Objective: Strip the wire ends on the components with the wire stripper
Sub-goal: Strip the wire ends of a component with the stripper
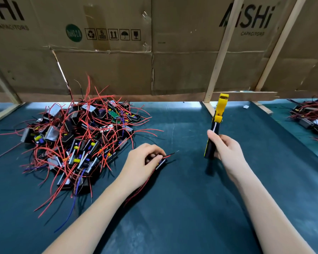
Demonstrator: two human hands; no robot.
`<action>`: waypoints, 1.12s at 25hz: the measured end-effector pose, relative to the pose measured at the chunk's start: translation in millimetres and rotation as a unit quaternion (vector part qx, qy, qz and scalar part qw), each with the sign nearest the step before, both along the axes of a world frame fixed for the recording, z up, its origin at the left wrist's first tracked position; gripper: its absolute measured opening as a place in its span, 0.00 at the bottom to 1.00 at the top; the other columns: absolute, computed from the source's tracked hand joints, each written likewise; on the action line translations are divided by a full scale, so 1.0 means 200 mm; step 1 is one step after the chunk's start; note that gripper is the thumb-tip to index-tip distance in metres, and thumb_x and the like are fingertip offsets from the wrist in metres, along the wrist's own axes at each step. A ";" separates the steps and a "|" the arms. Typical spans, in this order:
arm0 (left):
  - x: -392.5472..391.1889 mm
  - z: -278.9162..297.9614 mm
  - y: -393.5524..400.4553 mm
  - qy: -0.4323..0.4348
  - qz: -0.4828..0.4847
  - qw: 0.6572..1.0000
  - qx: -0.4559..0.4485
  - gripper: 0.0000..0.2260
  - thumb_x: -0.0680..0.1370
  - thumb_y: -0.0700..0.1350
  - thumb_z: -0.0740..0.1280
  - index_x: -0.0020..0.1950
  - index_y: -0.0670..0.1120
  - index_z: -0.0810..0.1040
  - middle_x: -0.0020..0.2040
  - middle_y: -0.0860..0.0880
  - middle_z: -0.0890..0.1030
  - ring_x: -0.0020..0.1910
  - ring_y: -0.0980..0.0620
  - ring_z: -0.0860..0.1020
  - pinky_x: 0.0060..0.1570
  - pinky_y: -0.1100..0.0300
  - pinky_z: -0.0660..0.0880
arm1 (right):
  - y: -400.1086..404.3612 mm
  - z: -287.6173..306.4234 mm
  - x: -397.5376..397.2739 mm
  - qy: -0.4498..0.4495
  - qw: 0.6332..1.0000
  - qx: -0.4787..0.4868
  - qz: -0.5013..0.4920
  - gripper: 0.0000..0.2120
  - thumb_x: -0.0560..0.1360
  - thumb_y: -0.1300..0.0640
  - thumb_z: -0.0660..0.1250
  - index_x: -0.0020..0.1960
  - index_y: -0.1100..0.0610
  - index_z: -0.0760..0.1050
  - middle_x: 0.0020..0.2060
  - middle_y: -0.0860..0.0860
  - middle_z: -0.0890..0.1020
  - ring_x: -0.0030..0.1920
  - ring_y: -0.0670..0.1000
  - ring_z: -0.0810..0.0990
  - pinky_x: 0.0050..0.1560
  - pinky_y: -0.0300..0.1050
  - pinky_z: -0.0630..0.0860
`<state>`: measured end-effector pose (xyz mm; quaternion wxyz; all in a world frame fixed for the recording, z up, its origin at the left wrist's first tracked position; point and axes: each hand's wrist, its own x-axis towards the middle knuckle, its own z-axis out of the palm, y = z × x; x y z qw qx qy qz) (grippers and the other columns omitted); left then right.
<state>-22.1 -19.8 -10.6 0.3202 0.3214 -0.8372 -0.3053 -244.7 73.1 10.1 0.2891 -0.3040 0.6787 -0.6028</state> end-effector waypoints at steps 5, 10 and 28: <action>0.00 -0.01 -0.03 -0.017 -0.023 0.996 -0.079 0.02 0.76 0.43 0.72 0.45 0.46 0.80 0.41 0.56 0.78 0.45 0.56 0.74 0.48 0.63 0.67 | -0.01 -0.01 0.04 0.009 0.999 0.029 -0.018 0.23 0.60 0.39 0.63 0.45 0.56 0.72 0.39 0.53 0.75 0.40 0.54 0.72 0.44 0.51 0.70; 0.00 -0.01 -0.04 0.068 0.001 0.996 0.063 0.03 0.75 0.40 0.72 0.42 0.47 0.81 0.40 0.55 0.82 0.43 0.58 0.79 0.49 0.64 0.73 | 0.01 -0.03 0.00 0.012 0.998 0.026 0.052 0.19 0.64 0.49 0.75 0.51 0.55 0.73 0.41 0.49 0.81 0.48 0.55 0.83 0.54 0.53 0.78; -0.01 0.01 -0.03 0.203 -0.055 0.936 0.281 0.08 0.79 0.34 0.64 0.44 0.44 0.76 0.42 0.43 0.82 0.39 0.57 0.80 0.43 0.66 0.76 | 0.03 -0.03 0.05 0.568 0.820 0.051 -0.050 0.23 0.60 0.54 0.77 0.51 0.57 0.74 0.43 0.48 0.77 0.42 0.55 0.73 0.42 0.45 0.65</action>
